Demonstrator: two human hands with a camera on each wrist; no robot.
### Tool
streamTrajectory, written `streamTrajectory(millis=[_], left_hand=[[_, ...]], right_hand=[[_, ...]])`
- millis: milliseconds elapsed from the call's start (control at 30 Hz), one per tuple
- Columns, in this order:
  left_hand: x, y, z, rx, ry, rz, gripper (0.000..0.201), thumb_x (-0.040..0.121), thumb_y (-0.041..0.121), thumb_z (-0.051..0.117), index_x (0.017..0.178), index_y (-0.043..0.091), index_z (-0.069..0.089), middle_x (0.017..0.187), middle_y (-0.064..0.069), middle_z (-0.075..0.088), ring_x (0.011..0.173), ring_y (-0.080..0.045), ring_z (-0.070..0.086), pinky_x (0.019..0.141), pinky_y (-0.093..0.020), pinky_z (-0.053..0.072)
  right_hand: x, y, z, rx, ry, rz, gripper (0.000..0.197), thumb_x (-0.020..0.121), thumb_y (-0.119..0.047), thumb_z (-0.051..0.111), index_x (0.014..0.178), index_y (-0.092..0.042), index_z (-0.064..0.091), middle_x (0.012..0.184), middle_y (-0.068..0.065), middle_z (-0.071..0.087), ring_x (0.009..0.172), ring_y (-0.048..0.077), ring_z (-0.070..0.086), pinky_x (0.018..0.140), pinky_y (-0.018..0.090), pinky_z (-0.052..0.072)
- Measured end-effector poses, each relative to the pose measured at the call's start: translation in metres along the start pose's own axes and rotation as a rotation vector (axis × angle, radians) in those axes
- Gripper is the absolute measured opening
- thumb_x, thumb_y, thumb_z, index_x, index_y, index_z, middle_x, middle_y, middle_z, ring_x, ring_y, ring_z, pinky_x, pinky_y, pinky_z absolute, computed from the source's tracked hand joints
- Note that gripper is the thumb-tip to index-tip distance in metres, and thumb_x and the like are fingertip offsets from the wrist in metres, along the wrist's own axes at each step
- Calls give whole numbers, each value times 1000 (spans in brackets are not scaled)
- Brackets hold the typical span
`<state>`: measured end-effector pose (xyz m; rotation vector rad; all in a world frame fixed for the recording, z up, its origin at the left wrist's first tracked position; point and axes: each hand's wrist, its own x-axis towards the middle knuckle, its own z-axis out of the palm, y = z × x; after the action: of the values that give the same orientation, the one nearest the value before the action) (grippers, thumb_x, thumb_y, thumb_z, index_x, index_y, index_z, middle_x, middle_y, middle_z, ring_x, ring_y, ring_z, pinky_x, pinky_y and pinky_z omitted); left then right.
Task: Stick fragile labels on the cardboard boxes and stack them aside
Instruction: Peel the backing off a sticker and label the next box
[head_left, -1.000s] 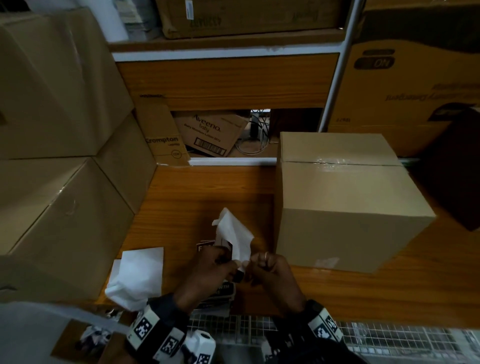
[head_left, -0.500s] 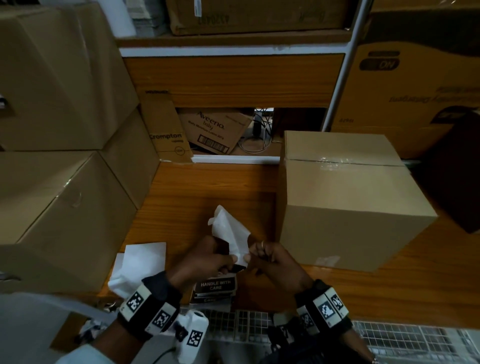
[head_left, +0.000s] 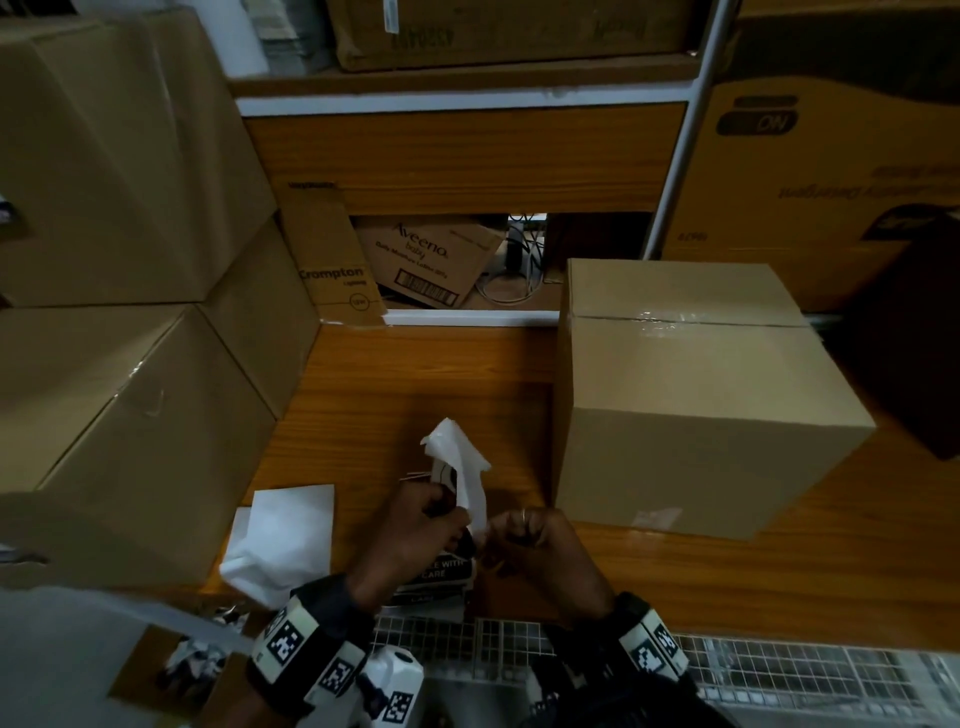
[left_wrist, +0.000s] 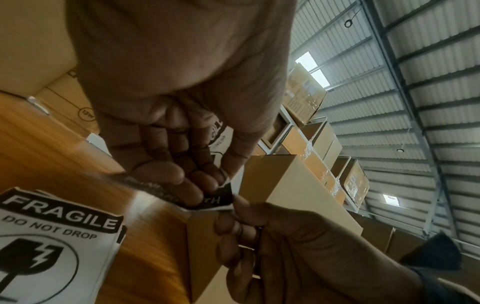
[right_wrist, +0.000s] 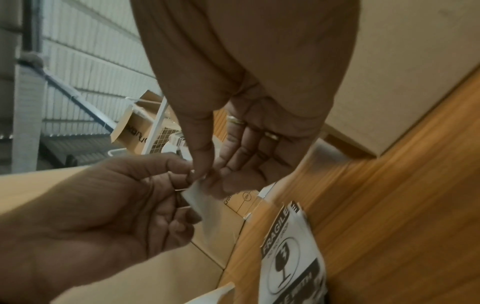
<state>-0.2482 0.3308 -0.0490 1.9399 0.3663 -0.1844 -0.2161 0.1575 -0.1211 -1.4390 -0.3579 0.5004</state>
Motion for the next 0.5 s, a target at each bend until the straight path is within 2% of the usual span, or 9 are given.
streamTrajectory(millis=[133,167,267,300,433,500], left_hand=[[-5,-5,2,-161,25,-47,17,93,11,69,85,-3,73,79,-19,75,73,-26,72,58,-24,51],[-6,-6,3,-198,20,-63,19,92,14,70,87,-3,73,82,-18,75,78,-29,72,61,-27,52],[-9,-6,2,-254,-35,-129,20,90,24,70,100,7,73,88,-12,77,90,-28,73,68,-35,50],[-10,-5,1,-274,-59,-150,21,90,25,69,103,10,72,90,-11,77,92,-28,73,67,-36,49],[-13,-1,-2,-346,-172,-243,28,87,32,68,110,15,69,90,-6,76,89,-24,70,61,-30,46],[-13,-2,-3,-386,-206,-243,41,78,40,70,111,14,70,96,-7,76,89,-24,69,58,-28,47]], right_hand=[[-1,1,1,84,41,36,20,96,-1,64,87,17,67,82,25,72,69,16,68,66,25,56],[-1,-1,2,99,32,41,19,96,1,63,87,17,68,82,25,71,70,16,68,66,26,56],[-7,-8,2,144,-4,71,16,96,-7,66,84,-3,75,82,15,73,73,19,69,70,29,56],[-8,-11,2,160,-8,86,15,96,-9,67,84,-5,75,82,14,73,74,19,68,70,29,55],[-7,-18,3,232,53,135,13,92,-5,69,80,-2,73,77,16,71,68,21,67,67,29,54],[-7,-17,2,214,94,126,16,91,-6,69,77,2,71,76,17,70,68,23,65,68,33,54]])
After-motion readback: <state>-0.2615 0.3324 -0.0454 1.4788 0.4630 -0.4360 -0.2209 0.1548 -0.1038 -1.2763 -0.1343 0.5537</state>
